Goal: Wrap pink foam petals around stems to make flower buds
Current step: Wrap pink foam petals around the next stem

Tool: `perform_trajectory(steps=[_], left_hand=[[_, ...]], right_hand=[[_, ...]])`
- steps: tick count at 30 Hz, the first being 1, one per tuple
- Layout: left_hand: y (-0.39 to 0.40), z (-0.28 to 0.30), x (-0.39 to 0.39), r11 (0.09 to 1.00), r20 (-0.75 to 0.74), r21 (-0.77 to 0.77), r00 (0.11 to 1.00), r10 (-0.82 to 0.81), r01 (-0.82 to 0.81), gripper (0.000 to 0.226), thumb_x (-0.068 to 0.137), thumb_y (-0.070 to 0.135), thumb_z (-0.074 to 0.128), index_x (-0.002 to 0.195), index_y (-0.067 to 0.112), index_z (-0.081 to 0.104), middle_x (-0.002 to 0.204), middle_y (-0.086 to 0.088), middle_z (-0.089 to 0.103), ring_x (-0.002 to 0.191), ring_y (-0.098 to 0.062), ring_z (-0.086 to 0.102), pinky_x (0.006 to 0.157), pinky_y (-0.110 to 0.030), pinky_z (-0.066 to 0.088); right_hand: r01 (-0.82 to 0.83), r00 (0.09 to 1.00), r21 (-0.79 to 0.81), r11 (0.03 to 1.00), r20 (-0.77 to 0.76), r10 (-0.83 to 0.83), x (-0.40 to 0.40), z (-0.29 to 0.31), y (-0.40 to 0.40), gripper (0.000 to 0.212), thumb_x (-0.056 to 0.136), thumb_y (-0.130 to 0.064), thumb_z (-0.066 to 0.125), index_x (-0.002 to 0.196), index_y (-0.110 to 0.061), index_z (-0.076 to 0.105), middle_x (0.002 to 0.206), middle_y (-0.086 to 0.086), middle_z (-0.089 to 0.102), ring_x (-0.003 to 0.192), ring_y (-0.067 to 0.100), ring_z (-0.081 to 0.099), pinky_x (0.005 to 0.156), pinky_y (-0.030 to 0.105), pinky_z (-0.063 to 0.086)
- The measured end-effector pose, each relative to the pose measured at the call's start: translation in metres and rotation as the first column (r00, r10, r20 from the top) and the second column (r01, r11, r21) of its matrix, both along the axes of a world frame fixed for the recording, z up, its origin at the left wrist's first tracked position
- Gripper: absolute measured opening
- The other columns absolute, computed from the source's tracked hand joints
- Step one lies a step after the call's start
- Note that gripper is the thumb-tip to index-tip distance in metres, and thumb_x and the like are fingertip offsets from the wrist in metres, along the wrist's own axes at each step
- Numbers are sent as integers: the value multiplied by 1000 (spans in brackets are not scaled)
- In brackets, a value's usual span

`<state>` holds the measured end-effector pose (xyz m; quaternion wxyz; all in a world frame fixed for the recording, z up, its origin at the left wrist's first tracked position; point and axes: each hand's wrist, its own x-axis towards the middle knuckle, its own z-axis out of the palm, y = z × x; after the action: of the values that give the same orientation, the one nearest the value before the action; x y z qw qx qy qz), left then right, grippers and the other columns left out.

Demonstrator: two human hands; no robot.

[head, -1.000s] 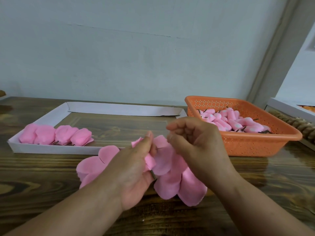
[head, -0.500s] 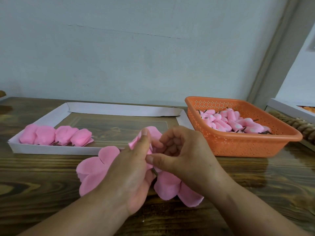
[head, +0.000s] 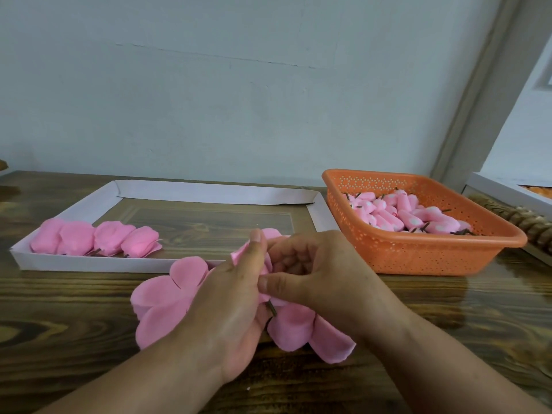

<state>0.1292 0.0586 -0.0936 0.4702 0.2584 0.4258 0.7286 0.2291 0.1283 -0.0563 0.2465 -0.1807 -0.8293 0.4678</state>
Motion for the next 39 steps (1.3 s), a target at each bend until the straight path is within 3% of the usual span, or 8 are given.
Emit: perform_trajectory(steps=[6,13,17,25,28,33,36,39], left_hand=[[-2,2,2,1000,-89,22,996,-8,10,52,82,48,45,107,9,69,98,-16,73,91,-25,72,74,-35,57],[-1,0,3,1000,-141,26,990,19,-15,48,81,49,46,98,12,72,94,-17,73,89,-27,72,81,-43,52],[-2,0,1,997,-191,50,981,-45,56,68,77,63,41,108,10,70,100,-17,72,98,-26,70,85,-41,51],[-3,4,3,991,-189,78,978,-92,109,102,61,91,38,100,0,61,110,-35,57,108,-36,63,83,-44,53],[-2,4,3,987,-207,100,973,-103,126,88,58,88,32,85,13,68,89,-18,66,91,-27,68,83,-49,50],[-4,5,4,987,-209,98,972,-108,130,85,56,87,32,86,20,74,90,-13,72,90,-24,72,76,-46,56],[-6,6,6,980,-218,120,967,-132,161,79,56,84,32,83,24,76,88,-8,74,90,-18,72,67,-32,59],[-9,7,7,977,-261,108,954,-148,182,74,54,85,28,64,27,73,71,-1,72,77,-13,72,62,-28,56]], right_hand=[[-54,998,4,999,-44,54,2,2,-1,8,77,-2,73,84,-2,70,79,16,70,76,34,67,74,50,55],[-28,1000,118,993,-9,29,2,3,-4,8,76,-1,69,76,-9,72,67,7,70,60,17,65,62,35,56],[-30,1000,52,998,6,29,3,7,-4,7,74,-1,72,74,-8,72,69,8,71,64,21,69,64,36,58],[176,981,299,938,-133,-142,-3,-1,-28,29,68,-2,68,50,-17,52,49,-14,49,47,3,45,45,9,31],[186,975,266,946,-171,-143,-4,-2,-30,20,70,-5,69,58,-14,58,51,-11,53,45,4,48,44,9,32],[142,980,239,961,-171,-102,-3,1,-30,14,73,-2,66,59,-4,63,45,-14,49,46,-2,52,46,6,31],[131,985,251,959,-142,-98,-2,3,-29,10,73,-1,65,64,-5,67,43,-19,49,51,-10,54,47,4,34],[162,985,323,932,-114,-132,-1,3,-27,9,77,-10,65,70,-7,68,44,-11,52,45,0,52,43,11,33]])
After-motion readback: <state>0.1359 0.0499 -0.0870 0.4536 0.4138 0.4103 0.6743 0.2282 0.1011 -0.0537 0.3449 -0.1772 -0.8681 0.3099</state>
